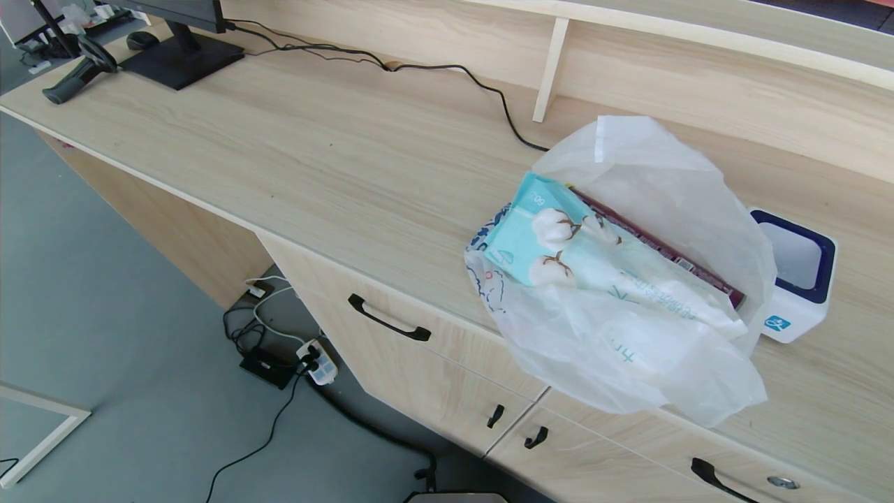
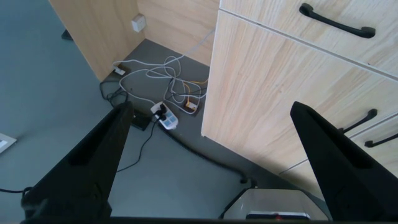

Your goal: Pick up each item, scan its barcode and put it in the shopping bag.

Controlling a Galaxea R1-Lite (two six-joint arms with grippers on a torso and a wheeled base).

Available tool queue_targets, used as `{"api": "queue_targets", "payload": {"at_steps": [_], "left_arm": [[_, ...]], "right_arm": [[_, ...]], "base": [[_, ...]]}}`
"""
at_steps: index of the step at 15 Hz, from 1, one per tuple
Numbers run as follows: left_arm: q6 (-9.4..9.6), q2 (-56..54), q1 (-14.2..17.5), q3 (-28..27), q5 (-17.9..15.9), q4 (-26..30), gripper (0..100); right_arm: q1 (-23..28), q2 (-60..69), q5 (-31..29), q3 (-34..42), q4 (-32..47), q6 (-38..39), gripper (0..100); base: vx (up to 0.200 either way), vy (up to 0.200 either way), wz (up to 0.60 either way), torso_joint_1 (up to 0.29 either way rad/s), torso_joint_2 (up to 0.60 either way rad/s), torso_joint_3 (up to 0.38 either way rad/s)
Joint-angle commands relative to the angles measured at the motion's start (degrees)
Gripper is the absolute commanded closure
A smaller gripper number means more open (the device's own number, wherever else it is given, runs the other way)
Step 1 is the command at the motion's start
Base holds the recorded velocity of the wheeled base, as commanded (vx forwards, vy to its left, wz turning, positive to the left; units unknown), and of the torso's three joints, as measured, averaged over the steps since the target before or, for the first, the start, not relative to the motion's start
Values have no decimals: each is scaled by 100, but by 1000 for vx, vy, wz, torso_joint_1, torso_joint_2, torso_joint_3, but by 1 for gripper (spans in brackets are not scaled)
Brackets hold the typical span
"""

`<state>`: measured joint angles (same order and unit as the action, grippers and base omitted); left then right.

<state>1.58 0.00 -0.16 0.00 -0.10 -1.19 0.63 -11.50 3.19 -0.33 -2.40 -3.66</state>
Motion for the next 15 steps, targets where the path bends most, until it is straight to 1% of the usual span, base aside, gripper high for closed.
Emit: {"api": "queue_targets", "payload": {"at_steps": [1, 2, 4, 6, 9, 15], "left_arm": [[0, 0, -2, 0, 1, -4, 0], [0, 9, -2, 0, 1, -4, 0], [-9, 9, 7, 0, 1, -4, 0], [-18, 9, 7, 0, 1, -4, 0], [-18, 9, 7, 0, 1, -4, 0], [-18, 9, 7, 0, 1, -4, 0]], "right_arm": [[148, 807, -73, 15, -50, -3, 0], [148, 807, -188, 15, -76, 23, 0], [104, 851, -179, 15, -67, -3, 0], [-72, 1150, -179, 33, 3, 84, 0], [-72, 1141, -135, 33, 196, -91, 0], [-72, 1141, -144, 33, 196, -74, 0]], "base": [[0, 0, 0, 0, 0, 0], [0, 0, 0, 0, 0, 0], [0, 0, 0, 0, 0, 0], [0, 0, 0, 0, 0, 0], [0, 0, 0, 0, 0, 0], [0, 0, 0, 0, 0, 0]]}}
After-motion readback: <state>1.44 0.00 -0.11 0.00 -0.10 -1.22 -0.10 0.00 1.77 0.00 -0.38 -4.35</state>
